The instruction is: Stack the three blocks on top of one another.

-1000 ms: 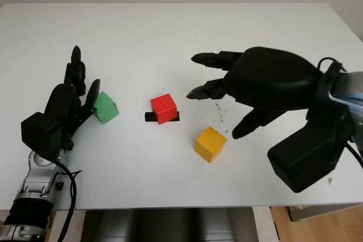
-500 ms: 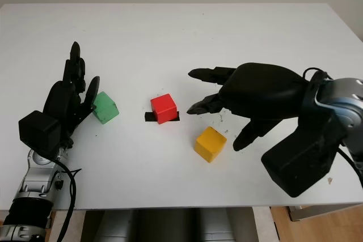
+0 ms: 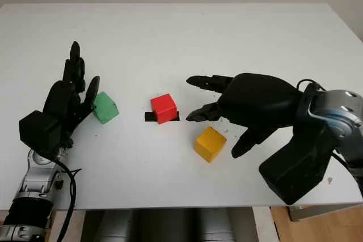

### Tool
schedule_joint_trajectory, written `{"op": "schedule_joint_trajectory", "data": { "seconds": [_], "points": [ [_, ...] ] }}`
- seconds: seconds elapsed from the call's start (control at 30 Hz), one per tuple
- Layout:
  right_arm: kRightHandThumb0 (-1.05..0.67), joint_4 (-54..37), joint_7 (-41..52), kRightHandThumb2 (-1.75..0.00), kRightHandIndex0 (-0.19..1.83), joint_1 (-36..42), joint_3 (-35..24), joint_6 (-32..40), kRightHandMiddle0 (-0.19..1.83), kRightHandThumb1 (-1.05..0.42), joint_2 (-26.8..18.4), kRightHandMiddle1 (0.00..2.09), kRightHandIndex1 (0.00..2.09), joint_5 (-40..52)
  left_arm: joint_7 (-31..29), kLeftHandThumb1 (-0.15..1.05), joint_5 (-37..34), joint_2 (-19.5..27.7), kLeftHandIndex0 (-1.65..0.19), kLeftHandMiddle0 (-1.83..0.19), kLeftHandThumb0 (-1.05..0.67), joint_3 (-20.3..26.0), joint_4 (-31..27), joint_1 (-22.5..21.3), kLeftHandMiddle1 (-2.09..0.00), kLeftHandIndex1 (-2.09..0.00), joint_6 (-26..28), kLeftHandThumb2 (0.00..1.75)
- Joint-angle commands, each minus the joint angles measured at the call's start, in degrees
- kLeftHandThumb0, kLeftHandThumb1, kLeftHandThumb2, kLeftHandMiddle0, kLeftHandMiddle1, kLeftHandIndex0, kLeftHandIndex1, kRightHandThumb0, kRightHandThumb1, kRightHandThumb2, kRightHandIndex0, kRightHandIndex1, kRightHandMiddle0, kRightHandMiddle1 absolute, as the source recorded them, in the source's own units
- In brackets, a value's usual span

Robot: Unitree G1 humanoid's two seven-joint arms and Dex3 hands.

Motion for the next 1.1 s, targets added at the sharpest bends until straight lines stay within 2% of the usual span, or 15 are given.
{"op": "schedule_joint_trajectory", "data": {
  "seconds": [0.0, 0.23, 0.93, 0.97, 1.07],
  "points": [
    [-0.65, 0.87, -1.55, -0.05, -0.04, 1.07, -0.02, -0.85, 0.54, -0.85, 0.92, 0.10, 0.06, -0.50, 0.01, 1.05, -0.07, -0.04, 0.19, 0.18, -0.72, 0.27, -1.20, 0.58, -0.06, -0.05, 0.07, 0.53],
    [-0.60, 4.22, -5.45, -0.05, 0.00, 0.56, 0.95, -3.03, 0.59, -0.86, 2.11, 0.15, 0.07, -3.40, 0.10, 1.05, -0.04, -0.07, 0.18, 0.17, -0.72, 0.33, -1.45, 0.78, -0.06, -0.05, 0.14, 0.53],
    [-0.65, 8.45, -8.64, -0.05, 0.07, -0.73, 2.89, -5.82, 0.61, -0.84, 3.18, 0.31, 0.07, -6.29, -0.57, 1.05, -0.45, 0.06, 0.19, 0.19, -0.72, 0.24, -1.72, 0.89, -0.05, -0.05, 0.50, 0.53],
    [-0.65, 8.47, -8.63, -0.05, 0.08, -0.67, 2.89, -5.78, 0.59, -0.83, 3.30, 0.36, 0.07, -5.97, -0.58, 1.05, -0.50, 0.05, 0.19, 0.19, -0.72, 0.28, -1.85, 0.96, -0.05, -0.04, 0.62, 0.53],
    [-0.63, 9.07, -8.96, -0.05, 0.11, -0.56, 2.85, -6.31, 0.44, -0.84, 3.99, 0.73, 0.06, -4.51, 0.11, 1.05, 0.14, 0.06, 0.19, 0.18, -0.72, 0.24, -2.05, 1.02, -0.06, -0.05, 0.72, 0.52]
  ]
}}
